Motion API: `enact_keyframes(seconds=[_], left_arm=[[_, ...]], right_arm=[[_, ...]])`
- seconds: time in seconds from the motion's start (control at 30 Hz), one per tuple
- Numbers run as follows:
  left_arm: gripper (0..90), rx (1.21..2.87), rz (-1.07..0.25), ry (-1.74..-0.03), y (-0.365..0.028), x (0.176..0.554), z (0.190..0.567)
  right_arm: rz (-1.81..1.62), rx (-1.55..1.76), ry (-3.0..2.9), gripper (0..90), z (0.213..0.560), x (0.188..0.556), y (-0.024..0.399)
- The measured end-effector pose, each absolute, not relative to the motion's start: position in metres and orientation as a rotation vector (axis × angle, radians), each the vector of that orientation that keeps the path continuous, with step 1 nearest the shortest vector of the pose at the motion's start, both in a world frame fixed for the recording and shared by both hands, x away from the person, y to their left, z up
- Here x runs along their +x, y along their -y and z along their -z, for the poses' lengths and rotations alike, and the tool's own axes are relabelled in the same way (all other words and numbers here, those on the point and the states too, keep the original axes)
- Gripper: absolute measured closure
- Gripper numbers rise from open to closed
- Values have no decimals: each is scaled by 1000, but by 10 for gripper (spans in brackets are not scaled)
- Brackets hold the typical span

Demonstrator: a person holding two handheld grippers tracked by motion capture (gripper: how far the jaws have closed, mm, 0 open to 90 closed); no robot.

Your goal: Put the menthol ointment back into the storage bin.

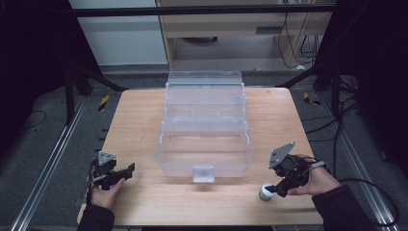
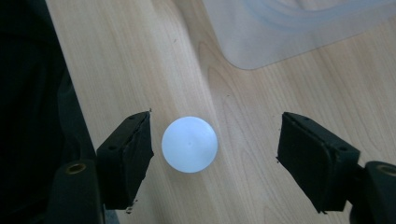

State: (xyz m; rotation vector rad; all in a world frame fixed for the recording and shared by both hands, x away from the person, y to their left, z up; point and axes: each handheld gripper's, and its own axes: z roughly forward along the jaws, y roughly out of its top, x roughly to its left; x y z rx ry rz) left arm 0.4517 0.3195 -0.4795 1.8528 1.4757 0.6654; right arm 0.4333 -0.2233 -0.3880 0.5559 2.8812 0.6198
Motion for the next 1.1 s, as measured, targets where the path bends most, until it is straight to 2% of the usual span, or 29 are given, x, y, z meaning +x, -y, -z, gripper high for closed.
enact_keyframes(seconds=[0.47,1.1], left_arm=[[237,1851,-666,-1478,-320,452,479],[238,1856,-664,-1479,-320,452,480]], right_arm=[[-442,437,-2963,341,400,430,210],[-267,337,-3012,373,426,431,199]])
